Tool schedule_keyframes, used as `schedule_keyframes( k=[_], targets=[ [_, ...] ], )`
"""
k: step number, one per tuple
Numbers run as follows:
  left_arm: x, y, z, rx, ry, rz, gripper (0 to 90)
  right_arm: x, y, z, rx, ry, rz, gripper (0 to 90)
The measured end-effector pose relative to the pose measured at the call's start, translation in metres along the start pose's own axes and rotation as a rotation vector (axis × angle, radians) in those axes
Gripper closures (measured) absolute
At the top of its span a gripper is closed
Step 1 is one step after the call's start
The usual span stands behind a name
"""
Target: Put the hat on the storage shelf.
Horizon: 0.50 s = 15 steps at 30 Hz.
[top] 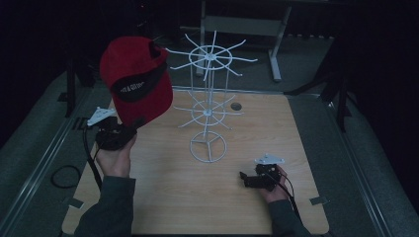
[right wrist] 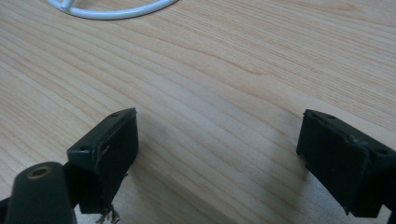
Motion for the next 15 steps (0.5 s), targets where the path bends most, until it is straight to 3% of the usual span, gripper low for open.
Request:
schedule_keyframes(
  k=[15],
  targets=[
    [-0.011,0.0,-0.004,0.007,-0.03,-0.017,85.4,0.0,0.0,0.0,0.0,0.0,0.0,12.5]
  ],
)
Point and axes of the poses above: each handheld gripper's, and its own axes: z roughly forward along the jaws, x roughly out of its underside, y roughly to its left, the point moved 7 cm from there along z, roughly forward along the jaws, and after that the axes turned 15 degrees about -x, right-handed, at the moved point
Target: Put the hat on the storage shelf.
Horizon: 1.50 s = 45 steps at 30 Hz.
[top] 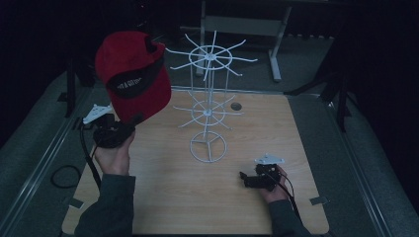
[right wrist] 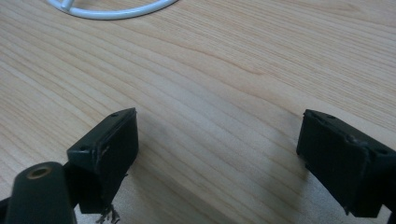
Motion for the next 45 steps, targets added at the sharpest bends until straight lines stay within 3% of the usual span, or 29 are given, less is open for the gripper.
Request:
schedule_keyframes(
  k=[27,45],
  targets=[
    [-0.011,-0.01,-0.003,0.017,-0.058,-0.012,85.4,0.0,0.0,0.0,0.0,0.0,0.0,12.5],
    [-0.015,-0.016,-0.007,0.068,-0.085,-0.02,85.3,0.0,0.0,0.0,-0.001,0.0,-0.001,12.5]
  ],
)
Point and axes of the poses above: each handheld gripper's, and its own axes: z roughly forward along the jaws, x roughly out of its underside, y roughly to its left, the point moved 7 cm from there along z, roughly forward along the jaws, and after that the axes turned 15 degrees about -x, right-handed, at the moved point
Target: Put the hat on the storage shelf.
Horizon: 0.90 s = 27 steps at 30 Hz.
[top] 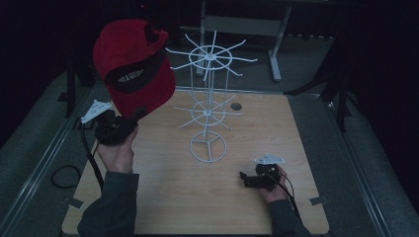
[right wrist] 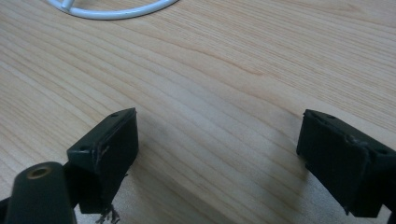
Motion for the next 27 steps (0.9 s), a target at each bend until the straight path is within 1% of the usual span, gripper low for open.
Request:
schedule_keyframes(
  k=[8,11,14,21,27],
  targets=[
    [-0.0003,-0.0007,-0.0013,0.002,-0.004,0.006,85.4,0.0,0.0,0.0,0.0,0.0,-0.001,12.5],
    [-0.0008,-0.0018,-0.0025,0.01,-0.009,0.007,85.4,0.0,0.0,0.0,0.0,0.0,-0.001,12.5],
    [-0.0006,-0.0027,-0.0038,0.023,-0.016,0.022,85.4,0.0,0.0,0.0,0.0,0.0,0.0,12.5],
    [-0.0007,-0.0042,-0.0061,0.032,-0.025,0.026,85.4,0.0,0.0,0.0,0.0,0.001,-0.001,12.5],
    [0.0038,-0.0064,-0.0079,0.046,-0.015,0.039,85.3,0.0001,0.0002,0.0,-0.001,0.001,0.001,12.5]
  ],
)
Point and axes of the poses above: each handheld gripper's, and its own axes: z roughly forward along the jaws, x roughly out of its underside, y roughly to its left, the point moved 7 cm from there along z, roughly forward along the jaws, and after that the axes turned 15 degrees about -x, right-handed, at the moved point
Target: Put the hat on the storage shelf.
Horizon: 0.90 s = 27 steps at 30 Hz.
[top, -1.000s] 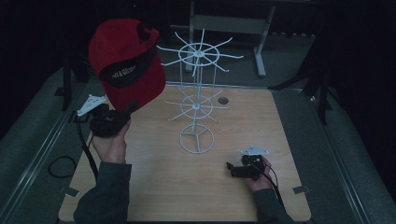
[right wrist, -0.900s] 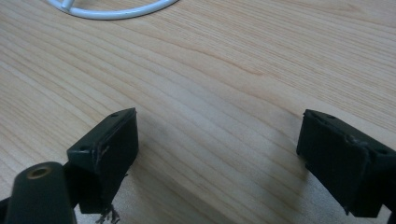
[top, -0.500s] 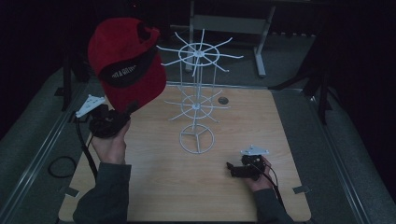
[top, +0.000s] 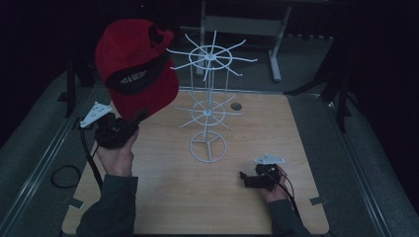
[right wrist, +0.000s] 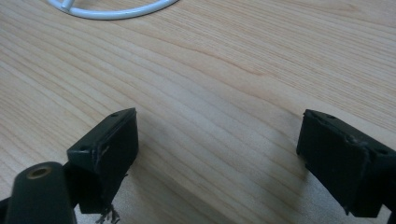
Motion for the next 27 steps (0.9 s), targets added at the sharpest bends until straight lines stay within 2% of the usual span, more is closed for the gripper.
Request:
schedule_keyframes(
  k=[11,16,27],
  targets=[
    [0.014,0.001,-0.001,0.005,0.021,-0.002,85.2,0.0,0.0,0.0,0.001,-0.001,-0.001,12.5],
    [0.023,0.0,0.0,0.002,0.029,0.009,85.1,0.0,0.0,0.0,0.001,0.0,-0.001,12.5],
    [0.052,0.0,0.005,-0.014,0.079,0.053,84.8,0.0,0.0,0.0,0.0,-0.001,-0.001,12.5]
  ],
)
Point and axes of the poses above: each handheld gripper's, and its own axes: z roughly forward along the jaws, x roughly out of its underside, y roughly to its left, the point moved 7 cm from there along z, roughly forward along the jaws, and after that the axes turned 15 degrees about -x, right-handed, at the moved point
